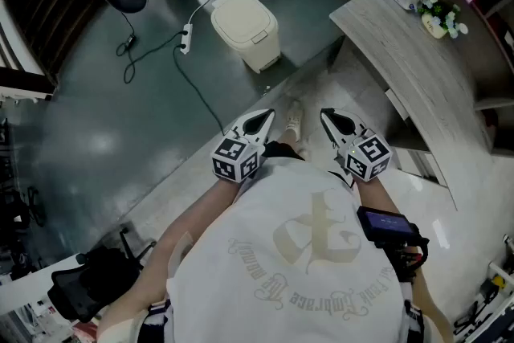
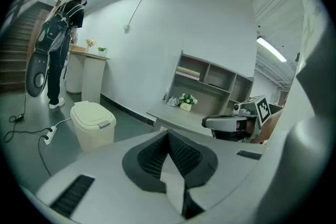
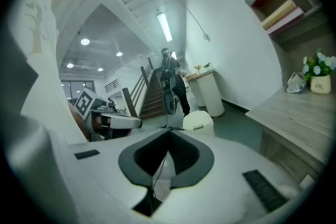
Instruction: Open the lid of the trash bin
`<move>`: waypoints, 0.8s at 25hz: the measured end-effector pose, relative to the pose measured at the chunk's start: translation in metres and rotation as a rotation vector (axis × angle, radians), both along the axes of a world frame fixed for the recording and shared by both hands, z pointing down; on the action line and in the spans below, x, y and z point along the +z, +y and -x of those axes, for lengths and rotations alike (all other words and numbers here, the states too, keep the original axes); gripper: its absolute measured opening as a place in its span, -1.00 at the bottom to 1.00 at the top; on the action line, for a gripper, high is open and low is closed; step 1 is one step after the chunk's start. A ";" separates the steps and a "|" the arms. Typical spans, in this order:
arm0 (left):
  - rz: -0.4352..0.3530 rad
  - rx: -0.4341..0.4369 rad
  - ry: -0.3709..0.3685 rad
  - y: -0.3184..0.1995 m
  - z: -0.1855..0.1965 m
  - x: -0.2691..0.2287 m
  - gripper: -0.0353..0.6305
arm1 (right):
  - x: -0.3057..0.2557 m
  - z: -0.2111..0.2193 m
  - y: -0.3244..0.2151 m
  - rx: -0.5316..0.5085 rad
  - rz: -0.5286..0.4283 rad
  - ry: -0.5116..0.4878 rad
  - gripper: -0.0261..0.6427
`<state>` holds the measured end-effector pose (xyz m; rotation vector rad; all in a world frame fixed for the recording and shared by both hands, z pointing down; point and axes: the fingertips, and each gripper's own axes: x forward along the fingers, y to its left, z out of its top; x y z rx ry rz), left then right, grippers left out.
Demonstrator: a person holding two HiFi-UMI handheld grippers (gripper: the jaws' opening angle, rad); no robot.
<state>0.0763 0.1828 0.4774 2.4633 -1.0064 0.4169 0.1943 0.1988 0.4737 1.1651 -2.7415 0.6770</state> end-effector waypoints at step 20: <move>0.005 0.034 -0.045 0.045 -0.002 -0.002 -0.85 | 0.004 -0.001 0.037 0.029 0.001 -0.016 -0.91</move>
